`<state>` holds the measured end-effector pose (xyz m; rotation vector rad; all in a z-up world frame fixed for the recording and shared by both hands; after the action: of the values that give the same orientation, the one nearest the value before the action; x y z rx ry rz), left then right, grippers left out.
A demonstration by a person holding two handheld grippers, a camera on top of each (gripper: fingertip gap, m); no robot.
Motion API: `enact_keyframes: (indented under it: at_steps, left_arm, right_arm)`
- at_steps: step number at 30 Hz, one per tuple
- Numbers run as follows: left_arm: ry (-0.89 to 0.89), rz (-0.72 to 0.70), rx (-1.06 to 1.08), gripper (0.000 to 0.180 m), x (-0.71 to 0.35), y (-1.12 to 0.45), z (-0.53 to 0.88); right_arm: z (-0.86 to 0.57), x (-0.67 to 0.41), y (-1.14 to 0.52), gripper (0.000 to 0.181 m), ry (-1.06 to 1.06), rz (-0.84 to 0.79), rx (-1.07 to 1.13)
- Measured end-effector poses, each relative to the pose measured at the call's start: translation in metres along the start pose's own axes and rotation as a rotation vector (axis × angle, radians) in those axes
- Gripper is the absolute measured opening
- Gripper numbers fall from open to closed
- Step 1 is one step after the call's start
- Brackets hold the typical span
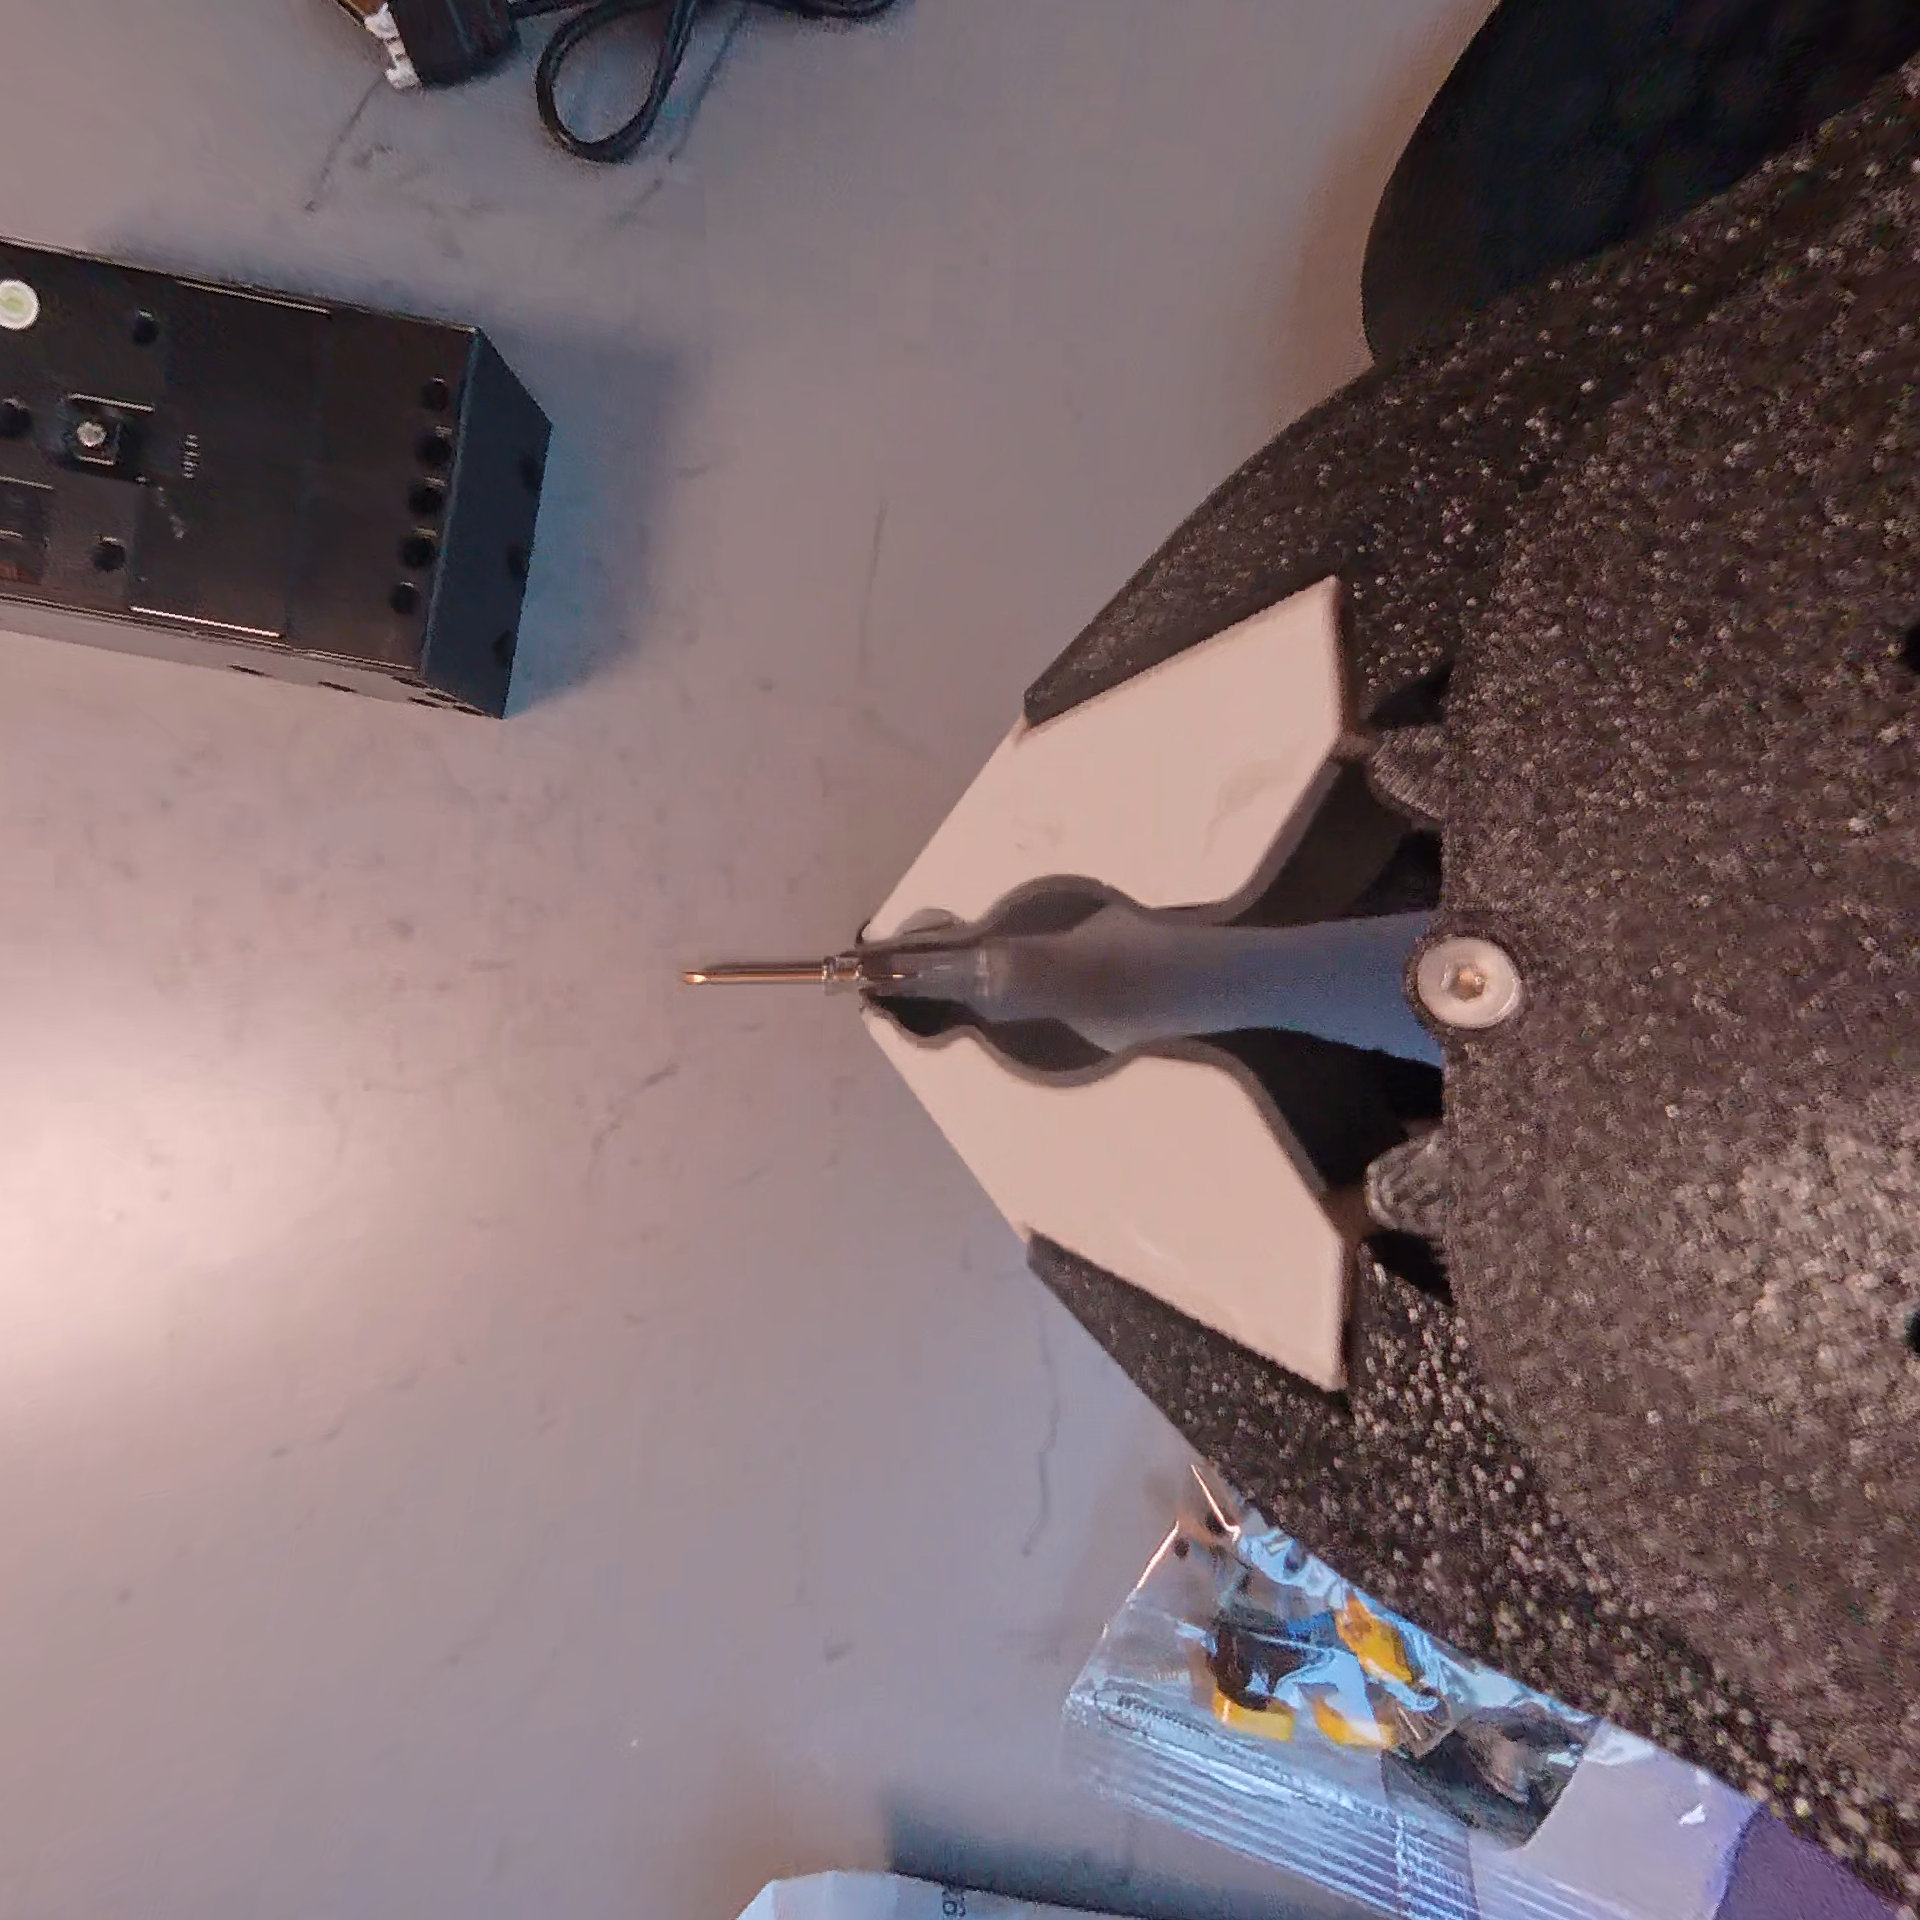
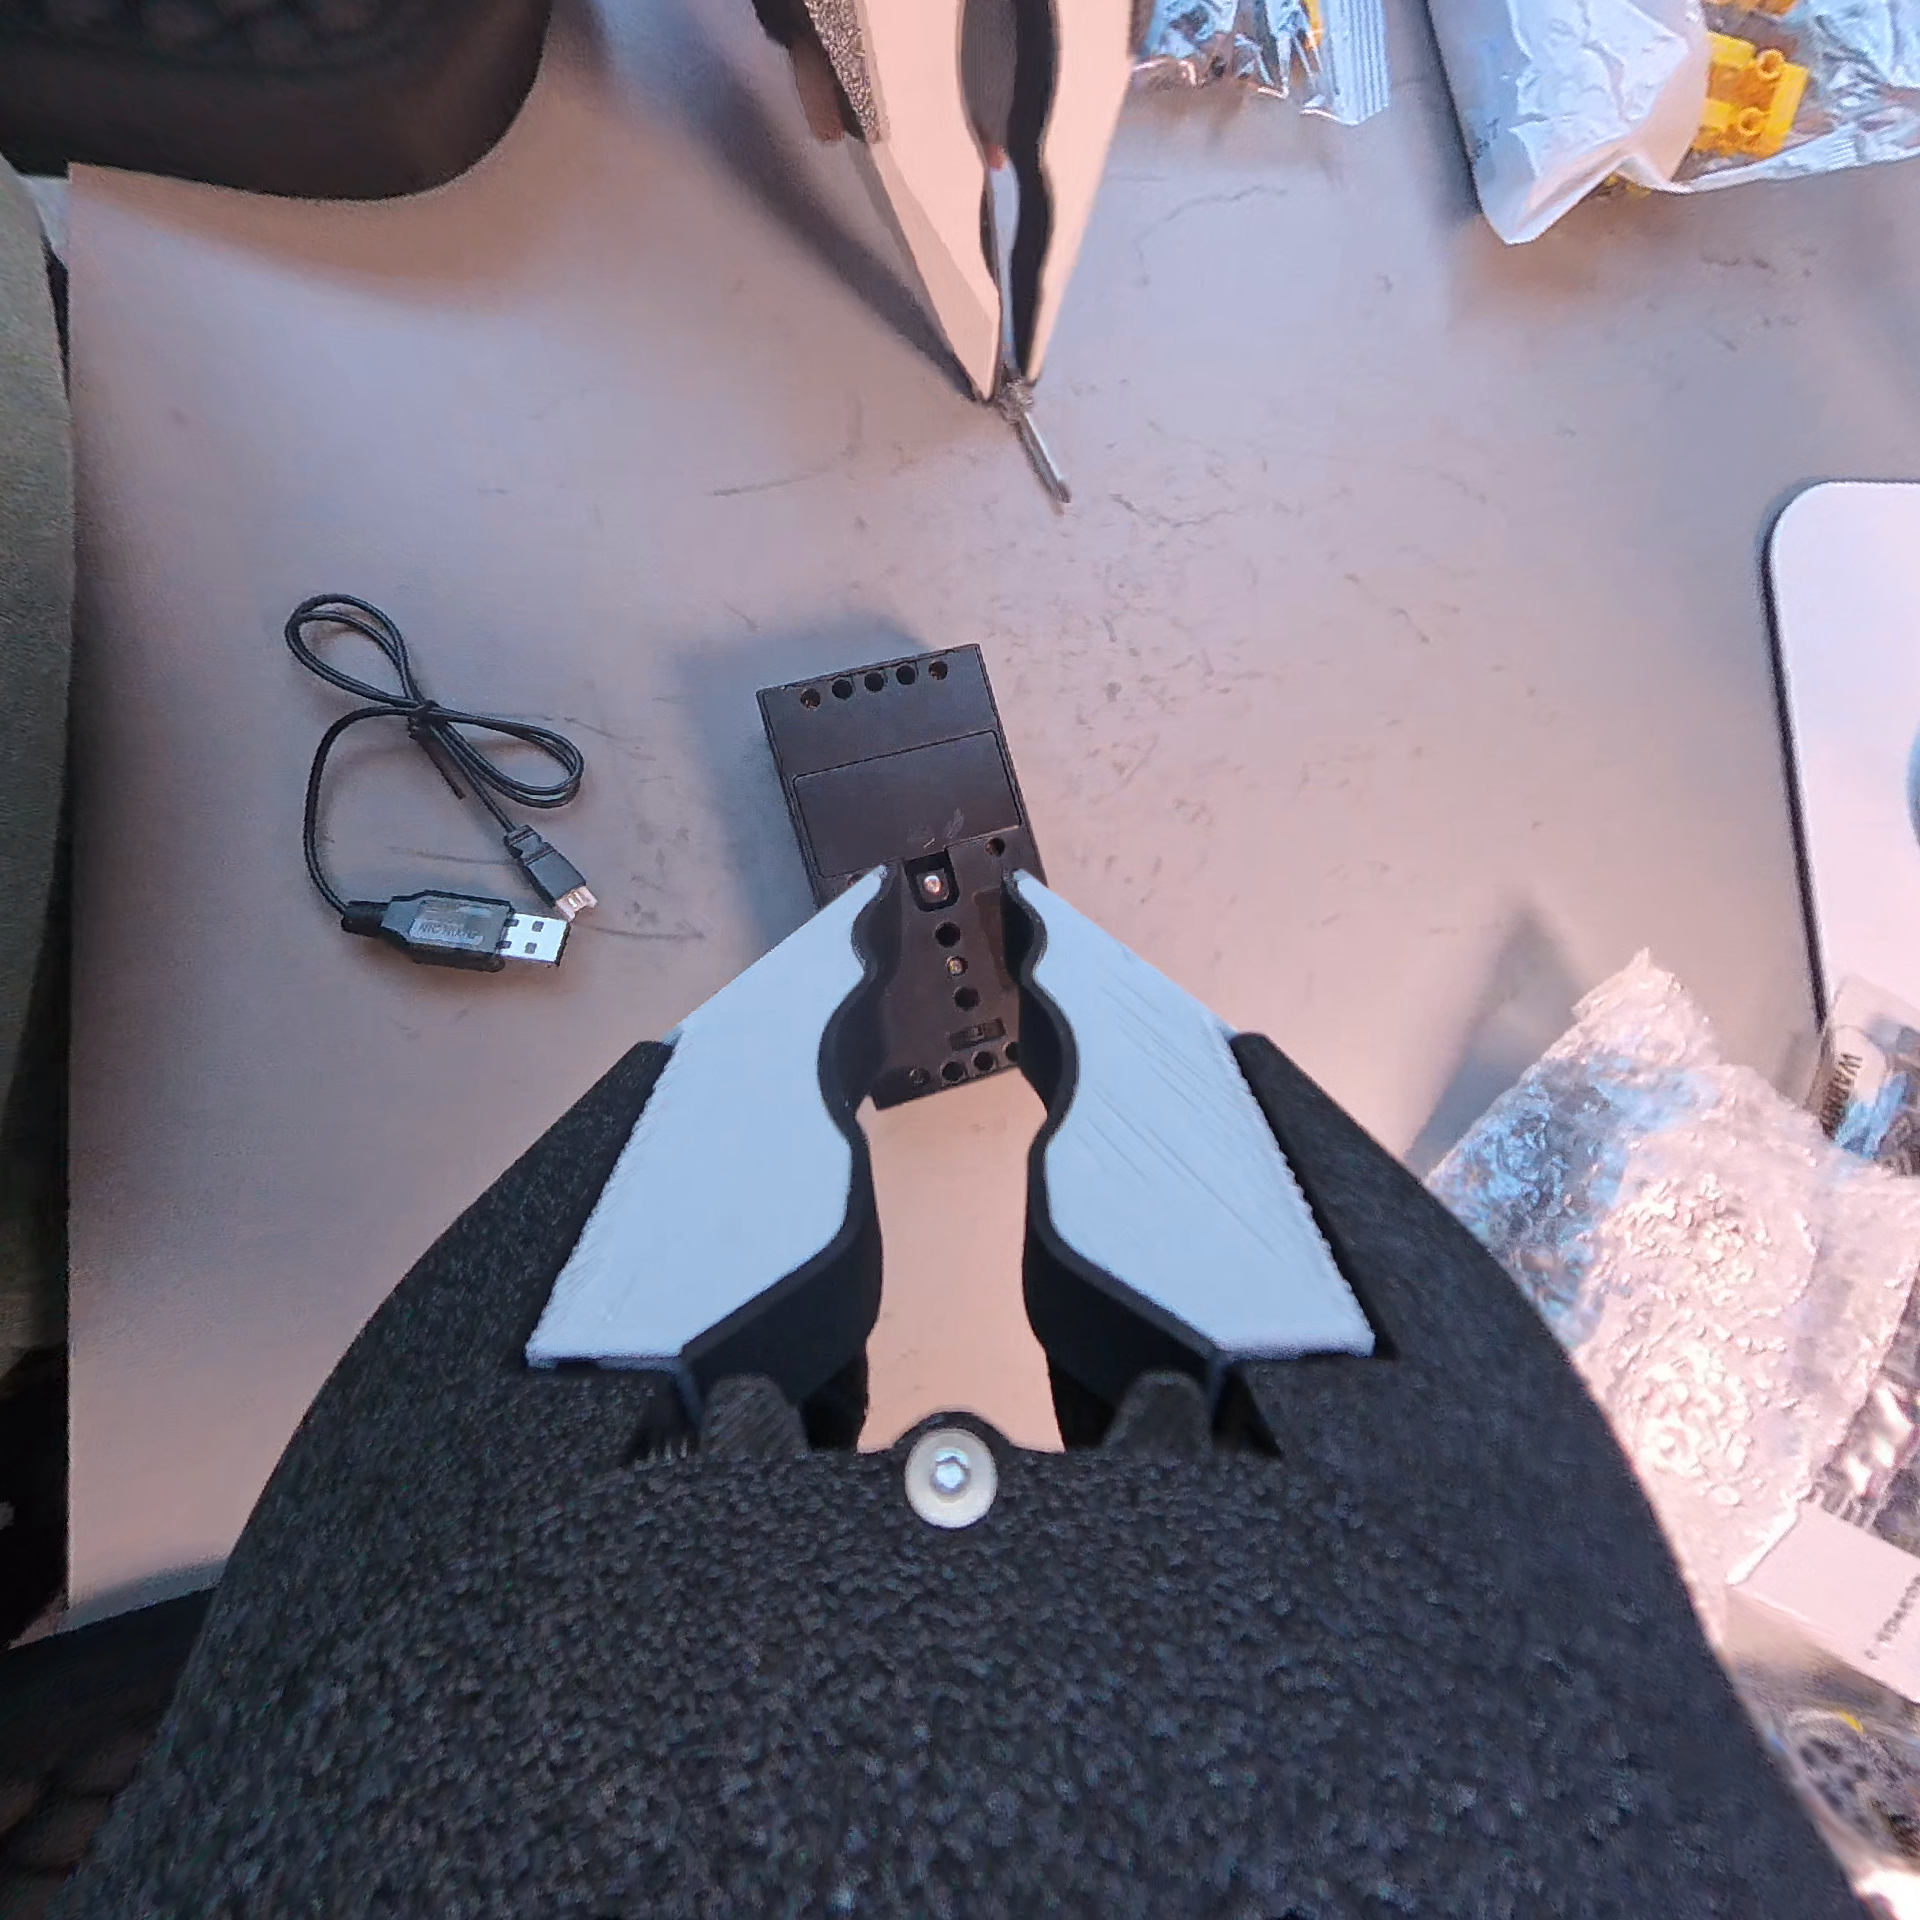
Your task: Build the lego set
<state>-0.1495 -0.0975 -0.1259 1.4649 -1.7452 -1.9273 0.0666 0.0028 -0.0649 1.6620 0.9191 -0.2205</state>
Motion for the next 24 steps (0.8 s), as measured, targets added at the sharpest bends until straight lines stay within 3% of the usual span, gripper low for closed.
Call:
enact_keyframes:
  at_steps: [3, 6, 9, 13, 15, 19, 22, 24]
  left_arm:
    - [-0.010, -0.074, 0.001, 0.008, -0.006, 0.002, 0.004]
    - [0.025, -0.440, 0.141, 0.007, -0.028, 0.020, 0.003]
    - [0.121, -0.871, 0.392, 0.007, -0.054, 0.042, -0.006]
    - [0.389, -1.268, 0.820, 0.007, -0.078, 0.035, -0.014]
    - [0.498, -1.355, 0.927, 0.007, -0.087, 0.022, -0.019]
    - [0.550, -1.427, 0.993, 0.007, -0.107, 0.006, -0.039]
    - [0.547, -1.462, 1.013, 0.007, -0.117, 0.005, -0.049]
    - [0.550, -1.474, 1.019, 0.007, -0.120, 0.006, -0.053]
  right_arm:
    - [0.002, 0.007, 0.007, 0.016, -0.044, -0.045, 0.033]
    - [0.005, 0.007, 0.017, 0.016, -0.109, -0.196, 0.076]
    - [0.011, 0.000, 0.027, 0.018, -0.100, -0.415, 0.254]
    - [0.025, -0.018, 0.034, 0.031, -0.068, -0.636, 0.553]
    - [0.030, -0.026, 0.036, 0.043, -0.072, -0.693, 0.701]
    - [0.028, -0.036, 0.037, 0.051, -0.038, -0.697, 0.905]
    - [0.025, -0.039, 0.035, 0.045, 0.015, -0.680, 0.948]
    - [0.024, -0.040, 0.036, 0.029, 0.042, -0.684, 0.985]
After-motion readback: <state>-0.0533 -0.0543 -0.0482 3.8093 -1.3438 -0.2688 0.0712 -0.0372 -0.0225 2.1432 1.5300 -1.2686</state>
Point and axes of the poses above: each gripper's, where its closed fingertips meet, y back along the fingers, x out of its underside, z = x × y across the jaws, the point moved 9 cm from there along y, back along the fingers, and after that the axes turned 12 degrees about x, right-handed, at the moved point
